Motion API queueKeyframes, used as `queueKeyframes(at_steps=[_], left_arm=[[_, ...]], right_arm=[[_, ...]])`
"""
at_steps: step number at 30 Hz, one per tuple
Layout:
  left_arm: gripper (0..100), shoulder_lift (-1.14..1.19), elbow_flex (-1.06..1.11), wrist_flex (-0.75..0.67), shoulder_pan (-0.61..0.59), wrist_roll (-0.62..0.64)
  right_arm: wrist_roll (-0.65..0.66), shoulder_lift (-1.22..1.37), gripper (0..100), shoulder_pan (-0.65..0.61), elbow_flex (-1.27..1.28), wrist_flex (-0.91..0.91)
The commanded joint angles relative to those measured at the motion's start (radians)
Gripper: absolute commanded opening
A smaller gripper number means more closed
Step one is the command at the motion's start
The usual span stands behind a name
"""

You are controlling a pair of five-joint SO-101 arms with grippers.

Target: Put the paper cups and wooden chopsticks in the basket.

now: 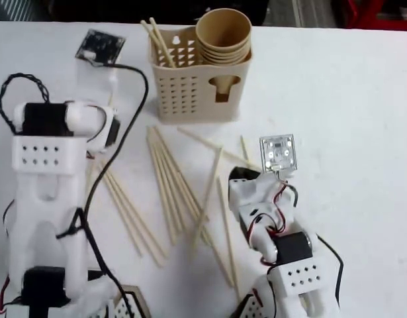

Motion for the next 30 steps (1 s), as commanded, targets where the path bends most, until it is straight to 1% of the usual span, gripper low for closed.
queueKeyframes(at_steps=[1, 4, 6, 11, 14, 18, 23, 30], left_arm=[[2, -0.054, -0.207, -0.023, 0.056, 0.003], [2, -0.054, -0.305, -0.069, 0.102, 0.012], [2, -0.054, -0.348, -0.118, 0.127, 0.061], [2, -0.053, -0.359, -0.299, 0.163, 0.190], [2, -0.053, -0.359, -0.410, 0.186, 0.232], [2, -0.053, -0.359, -0.563, 0.226, 0.242], [2, -0.010, -0.368, -0.697, 0.275, 0.238], [2, 0.111, -0.368, -0.867, 0.271, 0.236]], right_arm=[[-0.002, -0.015, 1.8, 0.004, -0.008, -0.005], [-0.002, -0.015, 1.8, 0.002, -0.006, -0.019], [-0.002, -0.015, 1.8, 0.002, 0.000, -0.025], [-0.002, -0.015, 1.8, 0.002, 0.000, -0.025], [-0.002, -0.015, 1.8, 0.002, 0.005, -0.042], [-0.002, -0.015, 1.8, 0.008, 0.006, -0.059], [-0.002, -0.015, 1.8, 0.008, 0.006, -0.059], [-0.002, -0.015, 1.8, 0.010, 0.006, -0.059]])
